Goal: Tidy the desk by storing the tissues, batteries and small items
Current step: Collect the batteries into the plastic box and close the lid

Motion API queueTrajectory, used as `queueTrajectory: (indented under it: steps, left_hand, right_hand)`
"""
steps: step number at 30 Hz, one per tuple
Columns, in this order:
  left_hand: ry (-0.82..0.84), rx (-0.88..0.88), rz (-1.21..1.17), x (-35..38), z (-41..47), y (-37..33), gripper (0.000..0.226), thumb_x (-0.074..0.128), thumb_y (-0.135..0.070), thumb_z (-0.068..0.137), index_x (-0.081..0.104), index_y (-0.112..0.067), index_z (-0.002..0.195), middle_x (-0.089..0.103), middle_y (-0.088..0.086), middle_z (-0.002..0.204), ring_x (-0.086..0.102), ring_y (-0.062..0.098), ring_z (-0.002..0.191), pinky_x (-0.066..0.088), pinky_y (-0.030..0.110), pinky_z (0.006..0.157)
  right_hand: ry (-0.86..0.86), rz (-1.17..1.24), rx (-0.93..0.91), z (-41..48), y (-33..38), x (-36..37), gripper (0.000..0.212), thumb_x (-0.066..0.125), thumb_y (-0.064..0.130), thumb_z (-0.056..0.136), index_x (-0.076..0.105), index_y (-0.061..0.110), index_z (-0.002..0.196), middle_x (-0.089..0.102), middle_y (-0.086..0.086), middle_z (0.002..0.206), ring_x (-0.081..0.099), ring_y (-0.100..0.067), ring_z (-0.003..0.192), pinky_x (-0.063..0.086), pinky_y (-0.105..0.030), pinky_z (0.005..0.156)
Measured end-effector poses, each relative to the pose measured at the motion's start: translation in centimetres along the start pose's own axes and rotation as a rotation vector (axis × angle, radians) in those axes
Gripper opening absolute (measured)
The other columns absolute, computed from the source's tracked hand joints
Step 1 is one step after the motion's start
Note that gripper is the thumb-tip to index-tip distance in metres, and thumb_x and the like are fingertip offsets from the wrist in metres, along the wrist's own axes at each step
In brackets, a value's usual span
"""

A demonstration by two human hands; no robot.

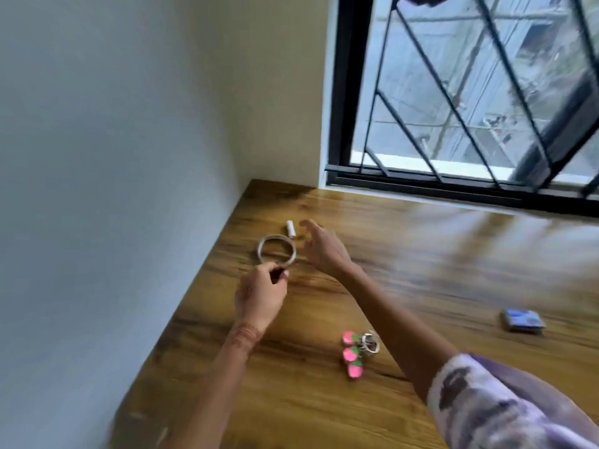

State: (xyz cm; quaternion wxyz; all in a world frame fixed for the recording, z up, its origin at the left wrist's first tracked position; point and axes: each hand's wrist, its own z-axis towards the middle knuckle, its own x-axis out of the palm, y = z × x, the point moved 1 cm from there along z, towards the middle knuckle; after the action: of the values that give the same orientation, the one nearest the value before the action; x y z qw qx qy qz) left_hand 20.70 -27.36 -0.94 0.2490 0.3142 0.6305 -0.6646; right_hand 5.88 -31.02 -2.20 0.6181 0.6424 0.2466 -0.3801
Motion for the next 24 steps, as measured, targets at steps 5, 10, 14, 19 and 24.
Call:
queueTrajectory:
  steps: [5, 10, 14, 19, 24]
  left_hand:
    - [0.108, 0.034, 0.023, -2.8, 1.9, 4.6, 0.025, 0.057, -0.024, 0.090, 0.065, -0.013, 0.110, 0.068, 0.007, 0.108, 0.061, 0.021, 0.099, 0.051, 0.029, 0.081]
    - [0.166, 0.021, -0.019, -3.1, 3.0, 6.6, 0.028, 0.055, -0.024, 0.091, 0.062, -0.012, 0.115, 0.066, 0.007, 0.111, 0.059, 0.019, 0.101, 0.050, 0.027, 0.080]
    - [0.209, 0.017, -0.051, -2.5, 3.5, 6.8, 0.030, 0.054, -0.025, 0.091, 0.059, -0.014, 0.118, 0.064, 0.006, 0.113, 0.058, 0.018, 0.103, 0.050, 0.025, 0.079]
    - [0.199, 0.047, -0.091, -1.6, 3.9, 6.1, 0.028, 0.054, -0.023, 0.091, 0.059, -0.014, 0.117, 0.064, 0.005, 0.110, 0.057, 0.014, 0.094, 0.052, 0.026, 0.078]
    - [0.233, 0.093, -0.080, 0.1, 3.3, 4.4, 0.026, 0.055, -0.025, 0.091, 0.062, -0.015, 0.114, 0.066, 0.005, 0.107, 0.058, 0.014, 0.095, 0.049, 0.022, 0.075]
  right_hand:
    - [0.078, -0.194, 0.040, 5.3, 0.5, 4.0, 0.053, 0.043, 0.008, 0.092, 0.033, 0.028, 0.141, 0.032, -0.017, 0.144, 0.041, -0.035, 0.124, 0.045, -0.039, 0.086]
    - [0.150, -0.439, 0.011, 6.5, -0.1, 5.3, 0.042, 0.037, 0.012, 0.092, 0.046, 0.020, 0.132, 0.048, -0.013, 0.131, 0.040, -0.031, 0.120, 0.041, -0.041, 0.092]
    - [0.024, -0.331, 0.093, 6.6, 0.1, 5.1, 0.031, 0.036, 0.008, 0.090, 0.062, 0.005, 0.107, 0.059, -0.015, 0.111, 0.047, -0.029, 0.105, 0.044, -0.037, 0.078]
    - [-0.088, -0.186, 0.187, 5.2, -0.3, 4.1, 0.019, 0.049, 0.006, 0.085, 0.065, 0.001, 0.094, 0.060, -0.014, 0.100, 0.052, -0.025, 0.082, 0.046, -0.033, 0.066]
    - [-0.141, -0.062, 0.192, 1.9, -0.7, 1.6, 0.023, 0.054, -0.003, 0.079, 0.065, 0.004, 0.098, 0.063, -0.010, 0.100, 0.051, -0.016, 0.081, 0.039, -0.019, 0.060]
